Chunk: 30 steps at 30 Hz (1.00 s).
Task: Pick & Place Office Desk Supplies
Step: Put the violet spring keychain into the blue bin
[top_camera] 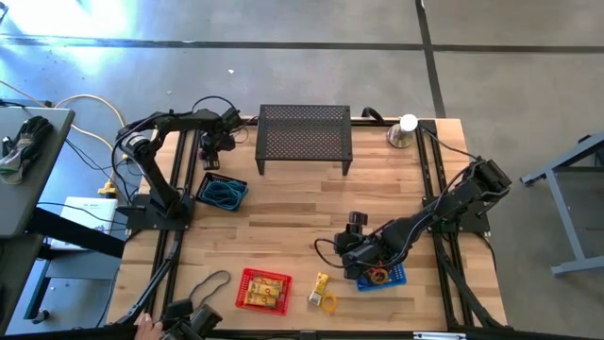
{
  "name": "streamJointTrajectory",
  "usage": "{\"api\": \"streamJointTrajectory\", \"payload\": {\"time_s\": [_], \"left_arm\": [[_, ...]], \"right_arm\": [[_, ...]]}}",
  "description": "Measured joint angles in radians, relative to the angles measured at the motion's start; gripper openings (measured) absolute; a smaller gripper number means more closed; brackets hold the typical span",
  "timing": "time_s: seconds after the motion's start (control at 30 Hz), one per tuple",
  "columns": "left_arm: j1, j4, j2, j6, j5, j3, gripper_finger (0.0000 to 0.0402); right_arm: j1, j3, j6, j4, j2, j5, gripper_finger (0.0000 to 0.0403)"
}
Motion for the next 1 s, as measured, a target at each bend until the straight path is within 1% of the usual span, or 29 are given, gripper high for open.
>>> {"api": "streamJointTrajectory", "payload": {"time_s": [0.13, 0.23, 0.3, 0.43, 0.5, 0.83, 0.9, 1.0], "left_arm": [[0.002, 0.003, 0.018, 0.033, -0.002, -0.003, 0.0148], [-0.005, 0.001, 0.056, 0.049, -0.012, -0.003, 0.0142], [-0.015, -0.004, 0.087, 0.043, -0.031, -0.003, 0.0129], [-0.032, 0.007, 0.126, 0.016, -0.114, -0.003, 0.0088], [-0.029, 0.021, 0.126, 0.017, -0.119, -0.003, 0.0082], [-0.028, 0.030, 0.121, 0.009, -0.121, 0.000, 0.0071], [-0.034, 0.031, 0.111, 0.002, -0.118, 0.005, 0.0058], [-0.040, 0.030, 0.087, -0.004, -0.119, 0.010, 0.0022]], "right_arm": [[0.000, 0.000, 0.010, 0.000, 0.000, -0.001, 0.0208], [0.000, 0.000, 0.015, 0.000, 0.000, -0.005, 0.0208], [0.000, 0.000, 0.017, 0.000, 0.000, -0.007, 0.0208], [0.000, 0.000, 0.018, 0.001, 0.000, -0.007, 0.0208], [0.000, 0.000, 0.018, 0.000, 0.000, -0.005, 0.0208], [-0.006, 0.000, 0.018, 0.000, 0.000, -0.008, 0.0208], [-0.006, 0.000, 0.018, 0.000, 0.000, -0.008, 0.0208], [-0.006, 0.000, 0.018, 0.000, 0.000, -0.011, 0.0208]]}}
